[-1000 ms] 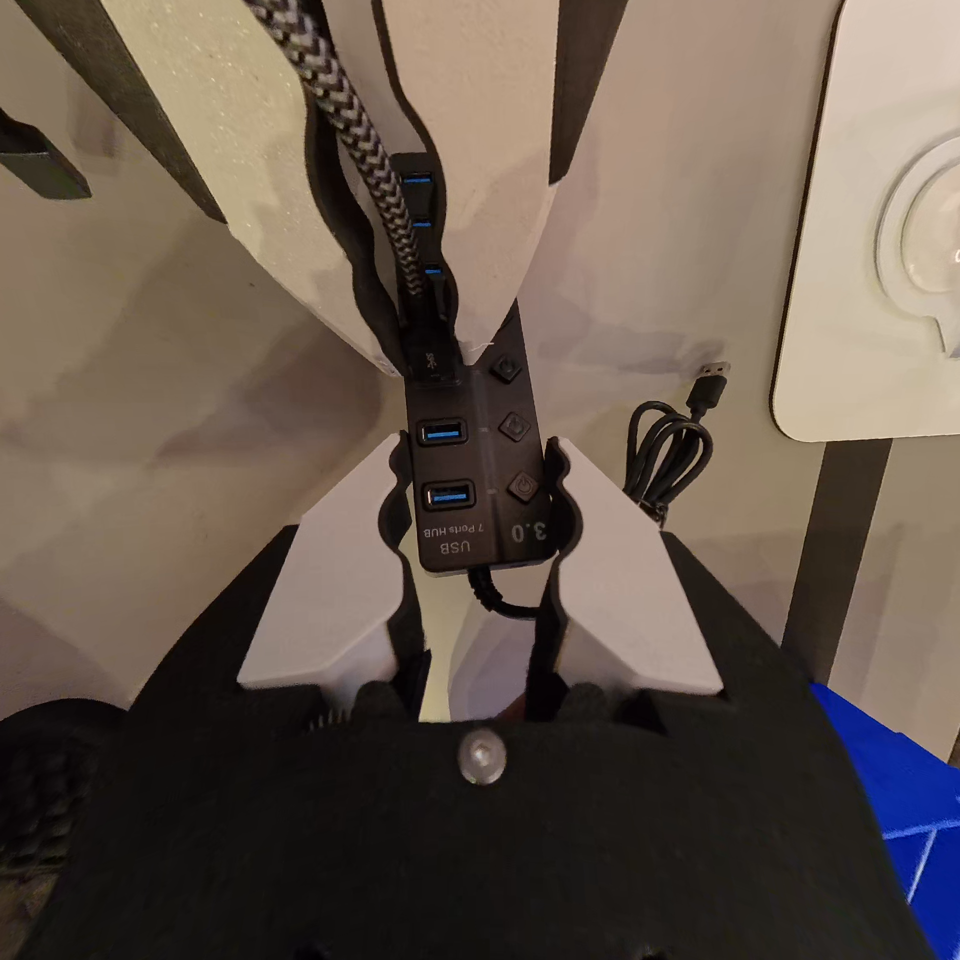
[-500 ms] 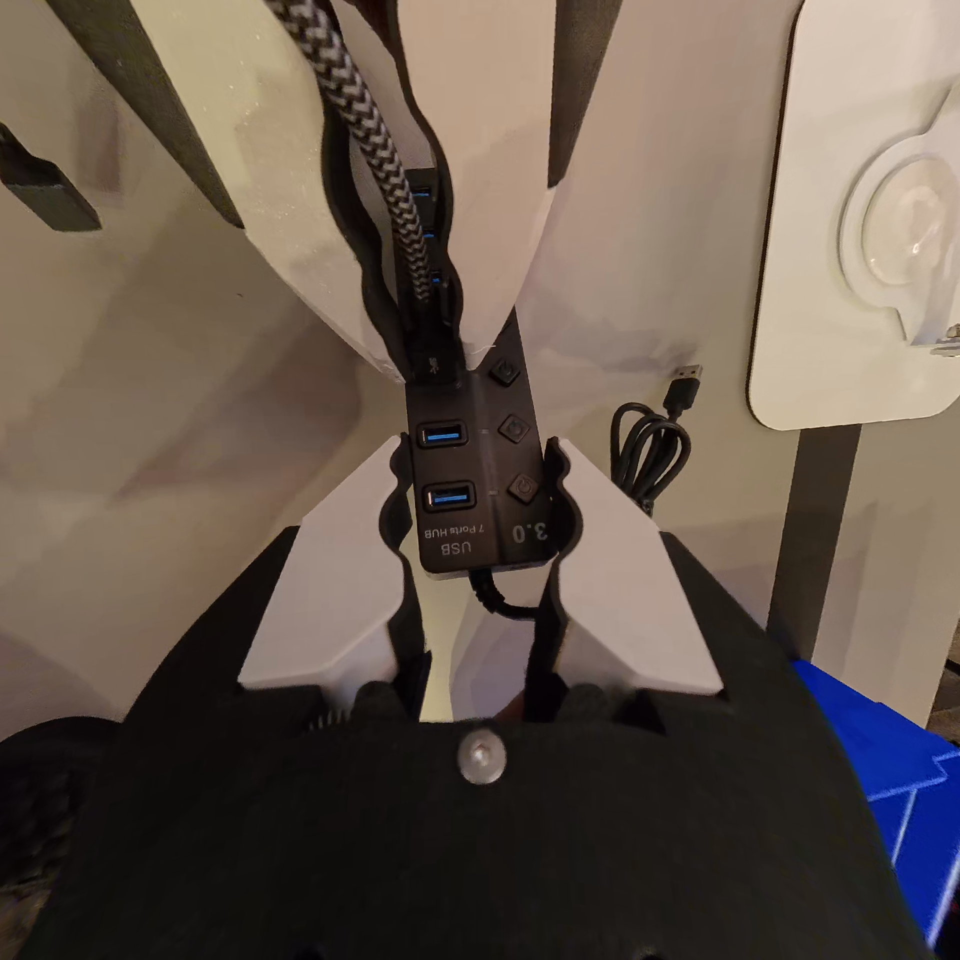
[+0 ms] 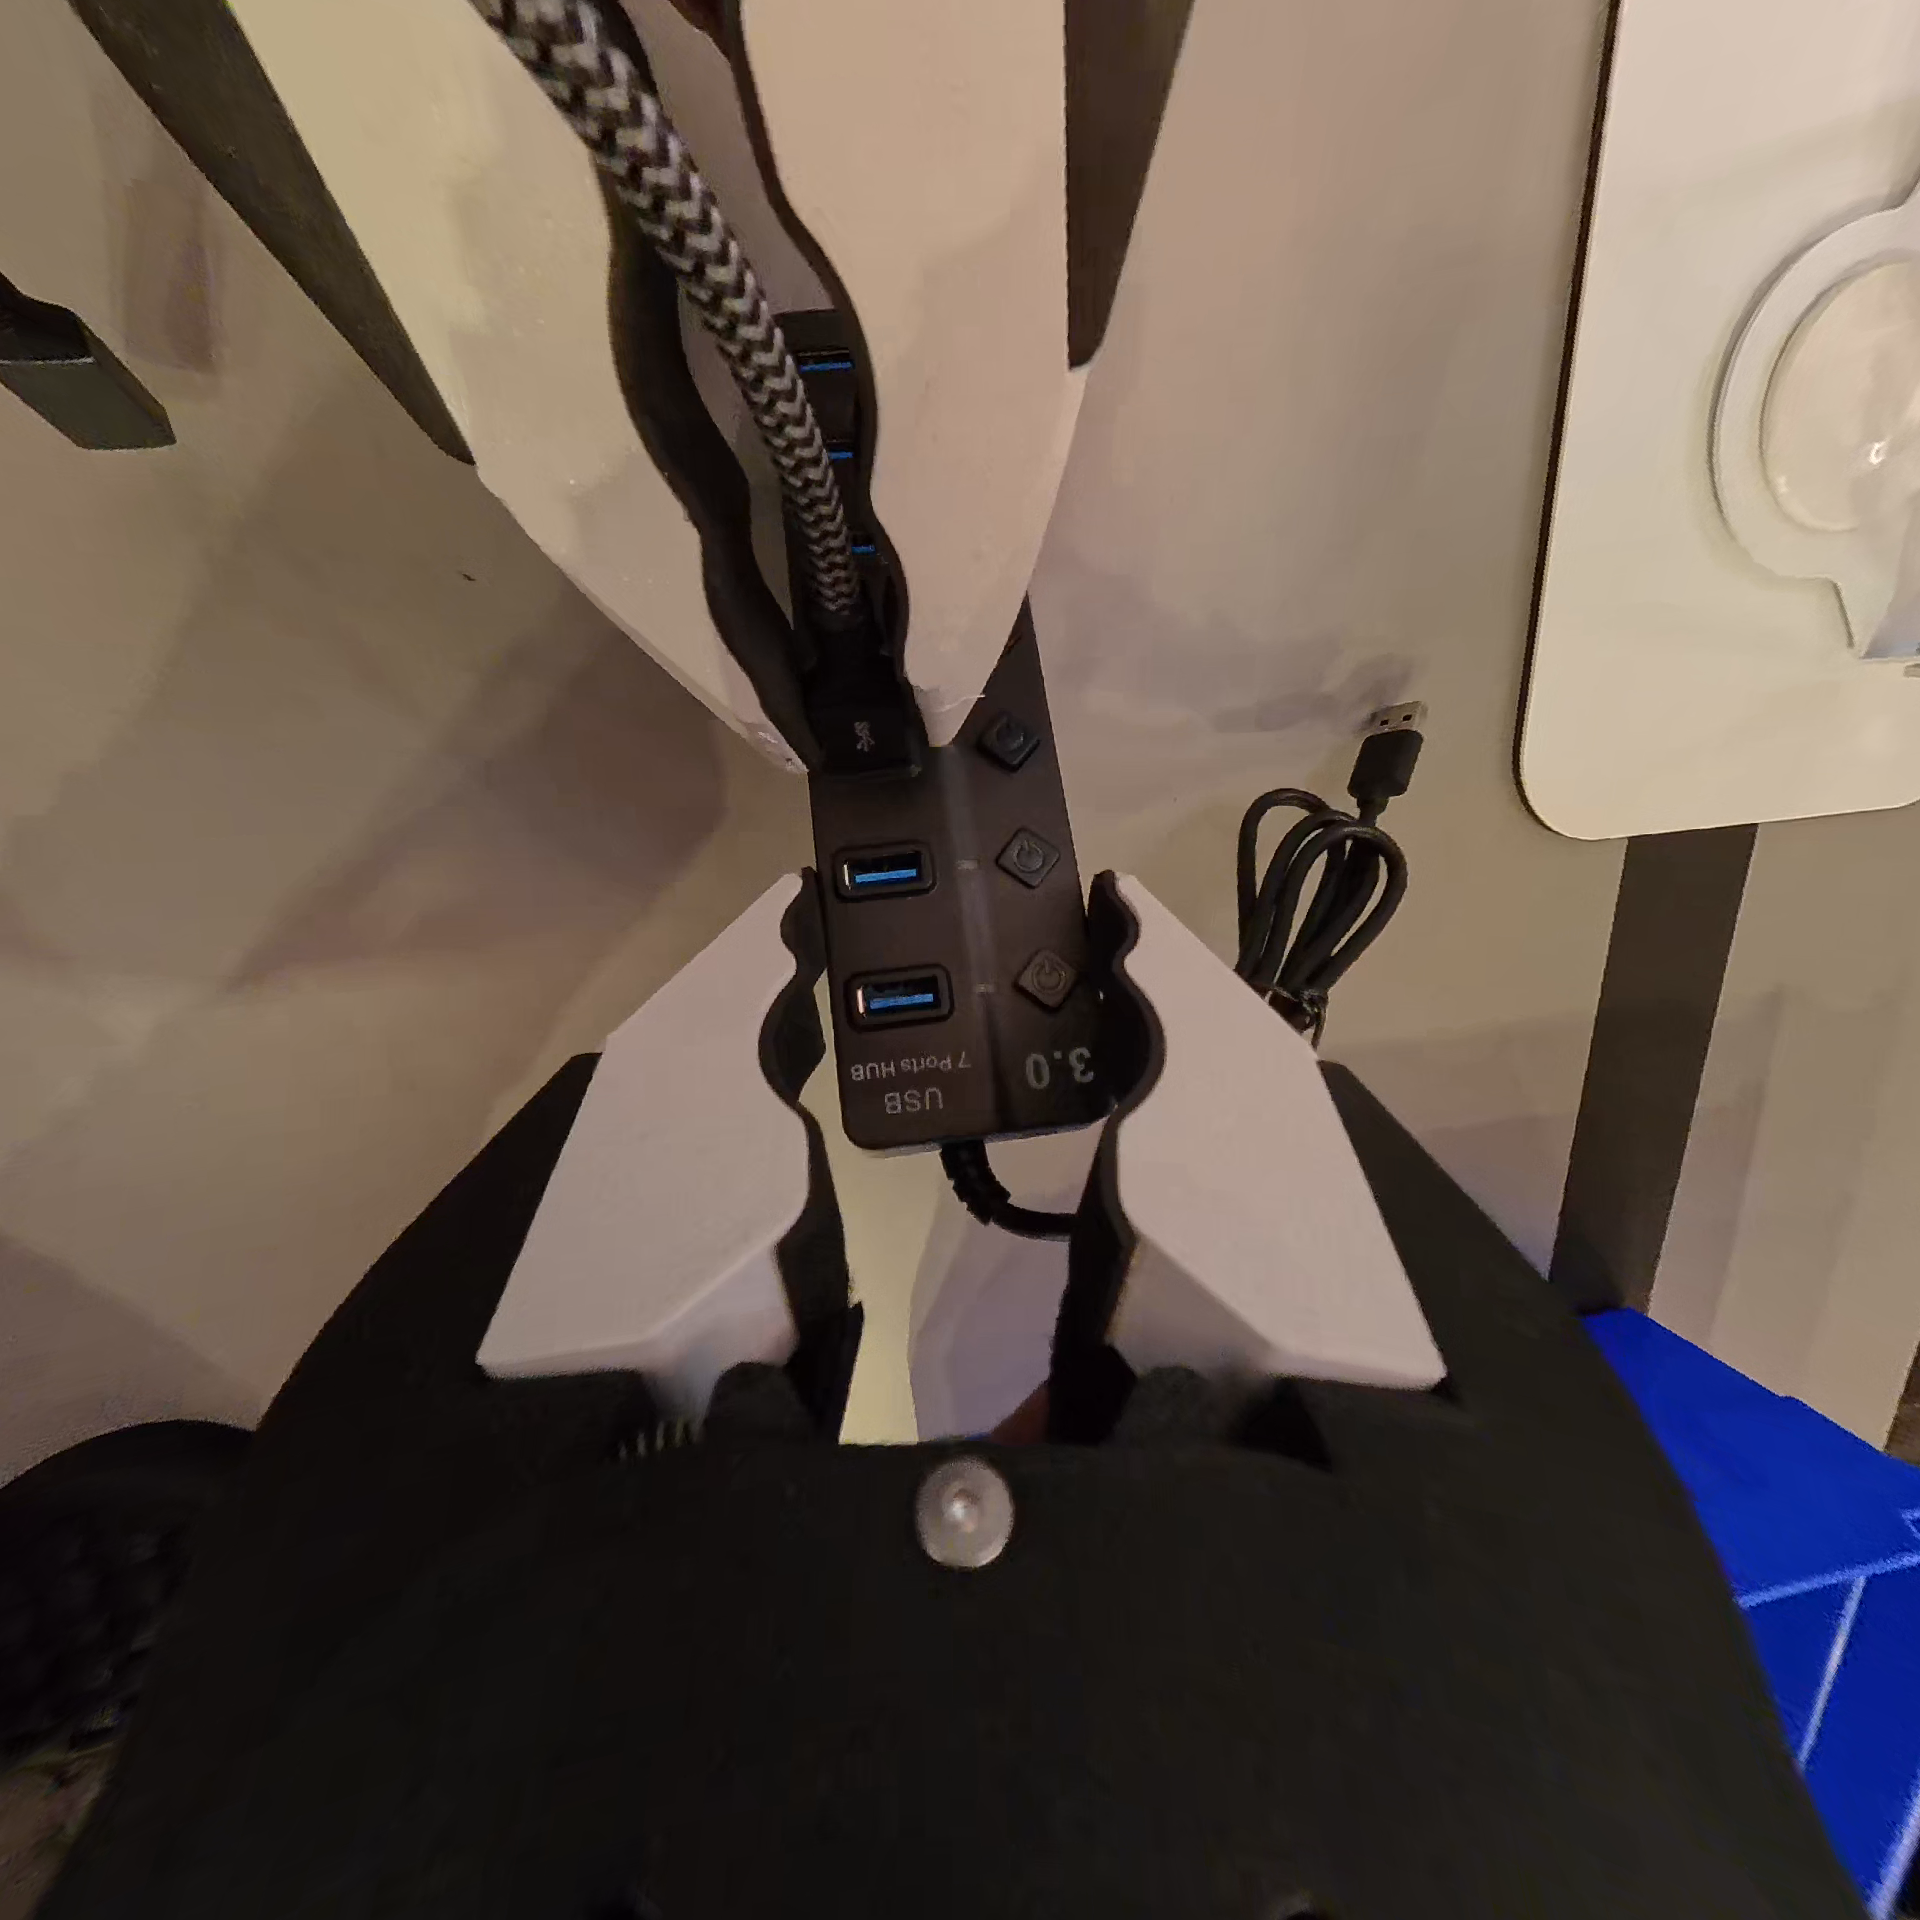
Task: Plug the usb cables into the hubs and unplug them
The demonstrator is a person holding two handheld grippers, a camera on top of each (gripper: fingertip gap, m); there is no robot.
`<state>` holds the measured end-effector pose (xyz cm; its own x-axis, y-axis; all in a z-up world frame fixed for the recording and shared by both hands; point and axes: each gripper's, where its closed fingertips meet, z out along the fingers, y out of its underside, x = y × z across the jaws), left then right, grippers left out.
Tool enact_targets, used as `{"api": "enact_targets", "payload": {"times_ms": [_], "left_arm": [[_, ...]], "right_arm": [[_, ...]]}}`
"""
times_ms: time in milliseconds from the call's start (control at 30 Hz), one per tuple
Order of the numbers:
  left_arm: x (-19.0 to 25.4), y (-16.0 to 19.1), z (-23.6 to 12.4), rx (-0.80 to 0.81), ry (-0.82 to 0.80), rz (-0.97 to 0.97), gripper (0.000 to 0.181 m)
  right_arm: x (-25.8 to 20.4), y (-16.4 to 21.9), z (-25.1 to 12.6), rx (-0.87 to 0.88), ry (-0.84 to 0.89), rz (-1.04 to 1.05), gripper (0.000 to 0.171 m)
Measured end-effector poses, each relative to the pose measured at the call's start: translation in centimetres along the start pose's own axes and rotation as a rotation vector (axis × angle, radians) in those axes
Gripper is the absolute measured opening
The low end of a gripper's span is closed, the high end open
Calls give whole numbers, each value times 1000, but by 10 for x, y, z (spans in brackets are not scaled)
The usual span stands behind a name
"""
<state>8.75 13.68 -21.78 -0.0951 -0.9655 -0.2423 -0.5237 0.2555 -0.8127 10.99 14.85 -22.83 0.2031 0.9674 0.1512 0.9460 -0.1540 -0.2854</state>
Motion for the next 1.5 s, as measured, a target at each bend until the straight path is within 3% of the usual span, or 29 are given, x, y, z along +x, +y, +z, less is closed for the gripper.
{"api": "enact_targets", "payload": {"times_ms": [1100,1233,1500], "left_arm": [[3,-6,-8,4,13,20,11],[2,-7,-9,0,22,10,10],[-21,-20,-18,111,-3,-220,9]], "right_arm": [[-5,7,6,4,2,1,48],[-4,4,7,81,4,-19,49],[5,-3,-1,124,363,-253,62]]}}
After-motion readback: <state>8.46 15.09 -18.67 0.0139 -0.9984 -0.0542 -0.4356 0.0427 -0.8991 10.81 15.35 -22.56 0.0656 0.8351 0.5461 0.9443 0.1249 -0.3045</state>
